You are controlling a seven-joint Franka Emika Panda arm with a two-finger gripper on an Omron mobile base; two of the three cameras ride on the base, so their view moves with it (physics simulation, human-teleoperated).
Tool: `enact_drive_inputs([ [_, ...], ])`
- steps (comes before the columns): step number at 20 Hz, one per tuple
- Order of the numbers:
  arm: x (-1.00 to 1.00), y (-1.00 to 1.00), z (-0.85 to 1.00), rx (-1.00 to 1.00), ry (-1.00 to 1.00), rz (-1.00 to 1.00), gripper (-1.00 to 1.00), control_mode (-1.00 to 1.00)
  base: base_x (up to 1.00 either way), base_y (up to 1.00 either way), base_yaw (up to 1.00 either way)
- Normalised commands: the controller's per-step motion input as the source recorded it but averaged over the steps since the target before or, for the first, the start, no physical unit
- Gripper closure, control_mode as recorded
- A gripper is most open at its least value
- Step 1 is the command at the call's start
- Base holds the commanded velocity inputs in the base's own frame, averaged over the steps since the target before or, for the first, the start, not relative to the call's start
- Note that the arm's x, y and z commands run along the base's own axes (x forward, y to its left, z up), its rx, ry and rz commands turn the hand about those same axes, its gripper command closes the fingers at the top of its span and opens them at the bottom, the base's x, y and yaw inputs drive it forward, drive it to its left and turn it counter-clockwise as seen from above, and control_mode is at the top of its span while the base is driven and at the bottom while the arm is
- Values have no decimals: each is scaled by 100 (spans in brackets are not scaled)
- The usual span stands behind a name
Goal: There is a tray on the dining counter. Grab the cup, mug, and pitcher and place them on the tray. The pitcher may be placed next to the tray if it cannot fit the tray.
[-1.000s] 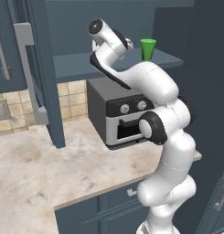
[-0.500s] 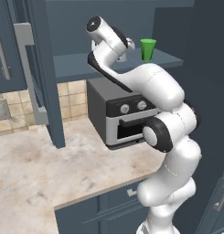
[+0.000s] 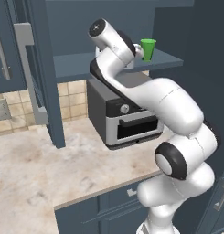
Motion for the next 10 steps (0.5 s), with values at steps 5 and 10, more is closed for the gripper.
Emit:
enact_drive_inputs([
  [5, -100, -36, -1, 3, 0, 2, 100, -100, 0, 0, 0],
  [10, -100, -40, -1, 4, 0, 5, 100, -100, 0, 0, 0],
])
